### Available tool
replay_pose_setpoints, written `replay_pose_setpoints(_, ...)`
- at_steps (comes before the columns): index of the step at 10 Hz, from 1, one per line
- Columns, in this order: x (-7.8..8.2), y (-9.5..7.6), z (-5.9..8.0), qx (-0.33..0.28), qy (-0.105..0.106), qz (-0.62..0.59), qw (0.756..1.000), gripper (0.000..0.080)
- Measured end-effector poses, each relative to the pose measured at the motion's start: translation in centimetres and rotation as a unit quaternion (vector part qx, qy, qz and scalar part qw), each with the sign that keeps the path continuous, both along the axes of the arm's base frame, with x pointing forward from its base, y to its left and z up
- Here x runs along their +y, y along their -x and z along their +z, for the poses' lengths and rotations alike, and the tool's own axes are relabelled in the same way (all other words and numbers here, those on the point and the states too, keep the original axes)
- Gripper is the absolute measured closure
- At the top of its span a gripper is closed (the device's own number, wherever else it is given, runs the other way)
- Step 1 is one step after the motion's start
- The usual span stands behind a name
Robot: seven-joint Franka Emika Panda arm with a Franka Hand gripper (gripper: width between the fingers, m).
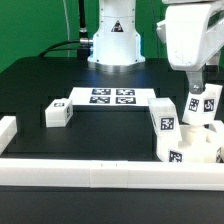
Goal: Assemble stool
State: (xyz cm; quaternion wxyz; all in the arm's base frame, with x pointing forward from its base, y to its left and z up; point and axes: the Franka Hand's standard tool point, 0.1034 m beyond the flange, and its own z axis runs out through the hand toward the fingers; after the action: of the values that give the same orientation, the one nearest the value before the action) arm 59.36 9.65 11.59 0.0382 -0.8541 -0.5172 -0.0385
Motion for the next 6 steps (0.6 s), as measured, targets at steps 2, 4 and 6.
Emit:
replay_pose_setpoints(2, -0.23, 0.0, -0.13, -0.008, 0.007, 0.073, 0.997, 0.0151)
replay_pose_setpoints(4, 0.33, 0.51, -0.68, -0.024, 0.019, 0.182, 0.983, 0.0151)
replay_pose_setpoints(6, 0.47, 0.68, -0.82, -0.031, 0.024, 0.246, 0.969, 0.0151)
